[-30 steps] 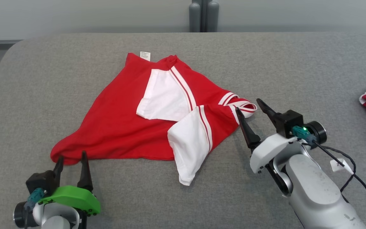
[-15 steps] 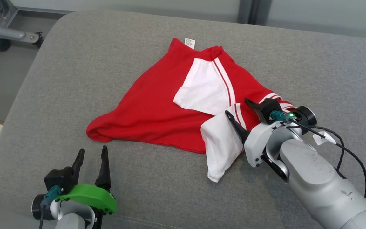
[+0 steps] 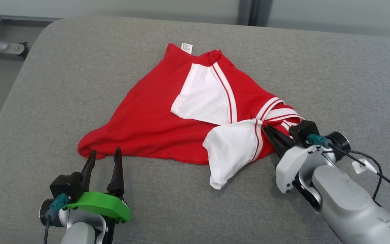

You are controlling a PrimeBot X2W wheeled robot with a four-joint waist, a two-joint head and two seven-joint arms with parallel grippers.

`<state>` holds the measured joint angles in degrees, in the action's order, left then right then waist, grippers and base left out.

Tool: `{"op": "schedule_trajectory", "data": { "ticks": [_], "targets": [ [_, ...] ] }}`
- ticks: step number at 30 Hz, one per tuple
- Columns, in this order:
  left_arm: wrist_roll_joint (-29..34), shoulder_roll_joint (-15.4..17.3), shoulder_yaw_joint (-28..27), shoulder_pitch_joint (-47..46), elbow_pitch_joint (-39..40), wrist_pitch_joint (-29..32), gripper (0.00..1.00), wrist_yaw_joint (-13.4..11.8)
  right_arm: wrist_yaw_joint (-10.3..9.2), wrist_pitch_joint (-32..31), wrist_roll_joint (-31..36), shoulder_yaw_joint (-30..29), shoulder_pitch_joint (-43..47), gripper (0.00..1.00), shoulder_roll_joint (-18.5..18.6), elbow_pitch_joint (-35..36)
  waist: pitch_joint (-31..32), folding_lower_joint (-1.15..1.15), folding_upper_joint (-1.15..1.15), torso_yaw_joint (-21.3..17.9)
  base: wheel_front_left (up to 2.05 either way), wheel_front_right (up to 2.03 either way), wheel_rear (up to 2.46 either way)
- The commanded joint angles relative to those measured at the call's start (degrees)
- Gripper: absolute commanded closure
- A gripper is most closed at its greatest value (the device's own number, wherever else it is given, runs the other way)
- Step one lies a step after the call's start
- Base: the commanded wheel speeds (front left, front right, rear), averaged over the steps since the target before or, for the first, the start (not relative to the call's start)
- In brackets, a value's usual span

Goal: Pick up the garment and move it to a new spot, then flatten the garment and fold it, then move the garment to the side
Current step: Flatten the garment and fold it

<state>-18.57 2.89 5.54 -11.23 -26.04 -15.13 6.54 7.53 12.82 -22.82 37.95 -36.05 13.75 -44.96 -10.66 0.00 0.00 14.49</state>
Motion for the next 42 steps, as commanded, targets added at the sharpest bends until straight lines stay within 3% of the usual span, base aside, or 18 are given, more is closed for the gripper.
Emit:
{"op": "schedule_trajectory", "data": {
  "ticks": [1, 8, 9, 10, 18, 19, 24, 30, 42],
  "targets": [
    [-0.54, 0.05, 0.17, 0.06, 0.38, -0.01, 0.0, 0.21, -0.09, 0.84, -1.06, -1.02, 2.24, 1.0, 0.66, 0.32, 1.32, 0.0, 0.0, -2.68, 0.0, 0.0, 0.0],
    [-0.76, 0.07, 1.7, 0.46, 0.28, -0.02, 0.0, -0.05, -0.09, 2.14, -2.34, -6.54, 9.88, 0.97, 3.03, 0.91, 2.66, 0.0, 0.0, -7.53, 0.0, 0.0, 0.0],
    [-0.82, 0.08, 2.07, 0.36, 0.26, -0.02, 0.0, -0.11, -0.09, 2.25, -2.26, -7.54, 10.68, 0.58, 3.28, 0.97, 2.69, 0.0, 0.0, -7.92, 0.0, 0.0, 0.0],
    [-0.82, 0.07, 2.32, 0.31, 0.13, -0.02, 0.0, -0.16, -0.09, 2.34, -2.2, -8.68, 11.34, 0.0, 3.46, 1.21, 2.74, 0.0, 0.0, -8.24, 0.0, 0.0, 0.0],
    [-1.58, 0.09, 3.88, 0.63, -0.3, -0.02, 0.0, -0.51, -0.08, 2.34, 1.48, -16.82, 15.97, 0.0, 1.6, 13.86, 2.87, 0.0, 0.0, -8.24, 0.0, 0.0, 0.0],
    [-1.5, 0.08, 4.18, 0.9, -0.55, -0.02, 0.0, -0.48, -0.05, 2.34, 2.12, -15.65, 15.84, 0.0, 0.79, 16.91, 2.78, 0.0, 0.0, -7.81, 0.0, 0.0, 0.0],
    [-2.02, 0.08, 4.65, 0.78, -1.04, -0.02, 0.0, -0.53, -0.06, 1.91, 1.03, -7.81, 14.23, 0.0, -0.46, 19.33, 2.58, 0.0, 0.0, -6.42, 0.0, 0.0, 0.0],
    [-2.7, 0.06, 5.04, 1.31, -1.09, -0.02, 0.0, -0.89, -0.06, 0.19, -1.21, 0.08, 15.46, 0.0, 0.86, 18.77, 2.63, 0.0, 0.0, -5.78, 0.0, 0.0, 0.0],
    [-3.47, 0.08, 5.87, 0.46, -0.93, -0.02, 0.0, -1.07, -0.06, -0.68, 1.92, 3.14, 12.61, 0.0, 1.78, 11.45, 2.09, 0.0, 0.0, -5.62, 0.0, 0.0, 0.0]
  ]
}}
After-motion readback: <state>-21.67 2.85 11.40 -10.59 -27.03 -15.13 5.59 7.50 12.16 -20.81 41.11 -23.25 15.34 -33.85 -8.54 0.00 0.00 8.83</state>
